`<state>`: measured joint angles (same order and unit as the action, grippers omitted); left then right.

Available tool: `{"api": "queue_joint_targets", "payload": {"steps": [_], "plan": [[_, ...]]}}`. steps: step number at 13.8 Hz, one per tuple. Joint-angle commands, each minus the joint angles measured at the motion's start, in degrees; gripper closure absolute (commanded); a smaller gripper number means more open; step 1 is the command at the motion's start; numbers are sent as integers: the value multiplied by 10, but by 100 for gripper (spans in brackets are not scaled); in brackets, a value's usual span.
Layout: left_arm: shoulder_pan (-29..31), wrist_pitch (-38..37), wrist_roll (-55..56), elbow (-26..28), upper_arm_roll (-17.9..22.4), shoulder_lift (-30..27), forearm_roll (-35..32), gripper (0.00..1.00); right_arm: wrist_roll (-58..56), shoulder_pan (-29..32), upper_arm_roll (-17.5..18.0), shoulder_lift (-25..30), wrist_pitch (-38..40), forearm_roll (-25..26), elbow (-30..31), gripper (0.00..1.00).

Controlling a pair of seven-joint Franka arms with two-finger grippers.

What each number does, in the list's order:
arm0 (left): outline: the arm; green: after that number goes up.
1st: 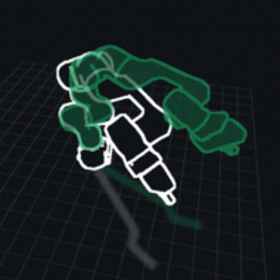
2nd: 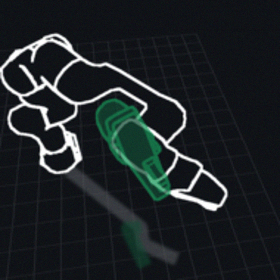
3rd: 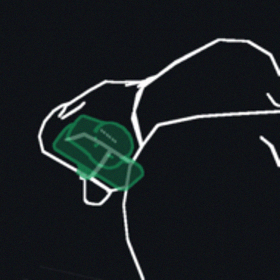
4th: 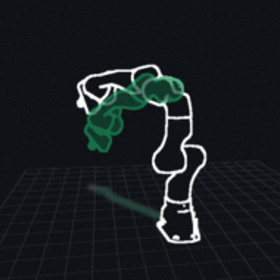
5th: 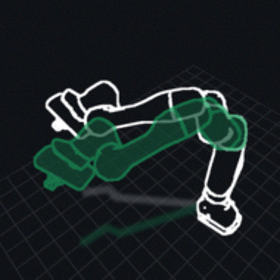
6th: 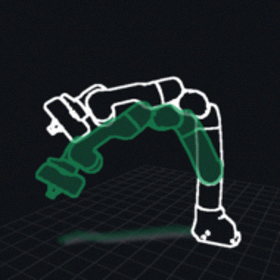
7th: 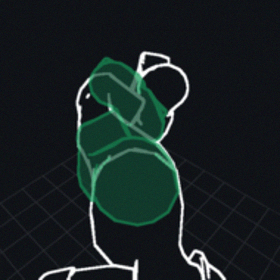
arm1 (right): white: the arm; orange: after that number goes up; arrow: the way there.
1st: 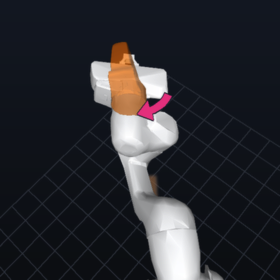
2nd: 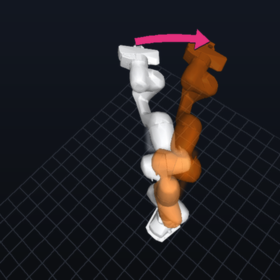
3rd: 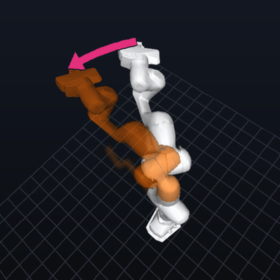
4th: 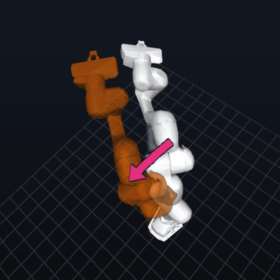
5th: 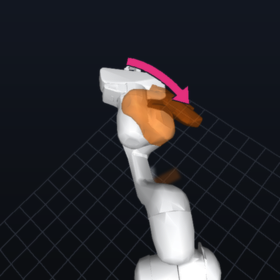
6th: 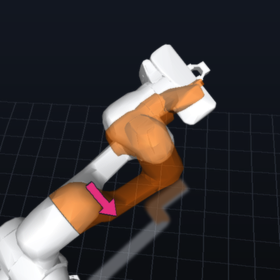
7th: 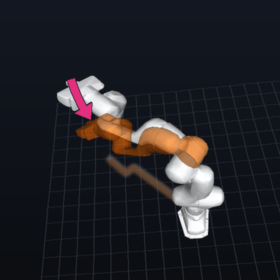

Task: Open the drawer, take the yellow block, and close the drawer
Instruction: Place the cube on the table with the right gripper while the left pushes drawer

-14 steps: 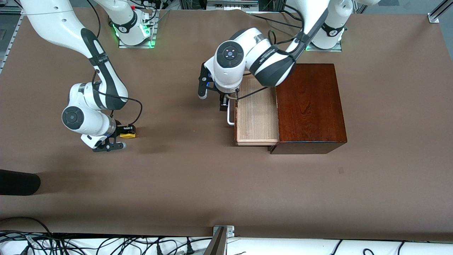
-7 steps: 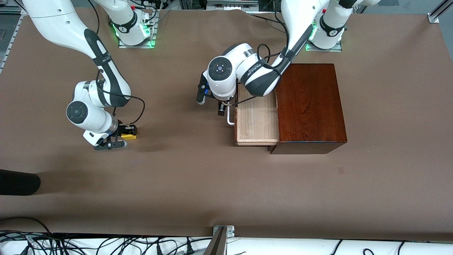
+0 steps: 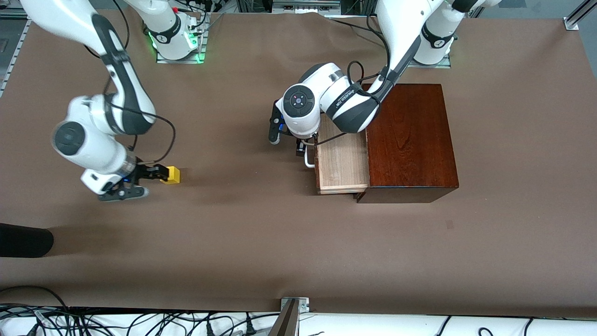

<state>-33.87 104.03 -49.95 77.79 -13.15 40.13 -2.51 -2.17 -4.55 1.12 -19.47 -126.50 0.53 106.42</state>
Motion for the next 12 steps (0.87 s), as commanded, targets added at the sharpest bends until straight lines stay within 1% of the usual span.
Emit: {"api": "queue_joint_targets", "payload": {"steps": [1, 2, 3, 7, 9, 12], "plan": [[28, -73, -10, 31, 25, -37, -39, 0, -7, 6, 5, 66, 77, 4, -25, 0], [29, -87, -10, 31, 25, -38, -54, 0, -13, 6, 5, 84, 103, 4, -38, 0], [29, -99, -10, 31, 25, -38, -56, 0, -13, 7, 4, 90, 132, -1, -57, 0], [34, -137, -6, 32, 26, -41, -76, 0, -13, 6, 5, 96, 288, -2, -177, 0], [35, -140, -6, 32, 28, -42, -81, 0, -14, 6, 3, 96, 320, 1, -210, 0], [36, -148, -4, 34, 30, -46, -96, 0, -12, 5, 7, 97, 331, 8, -215, 0]]}}
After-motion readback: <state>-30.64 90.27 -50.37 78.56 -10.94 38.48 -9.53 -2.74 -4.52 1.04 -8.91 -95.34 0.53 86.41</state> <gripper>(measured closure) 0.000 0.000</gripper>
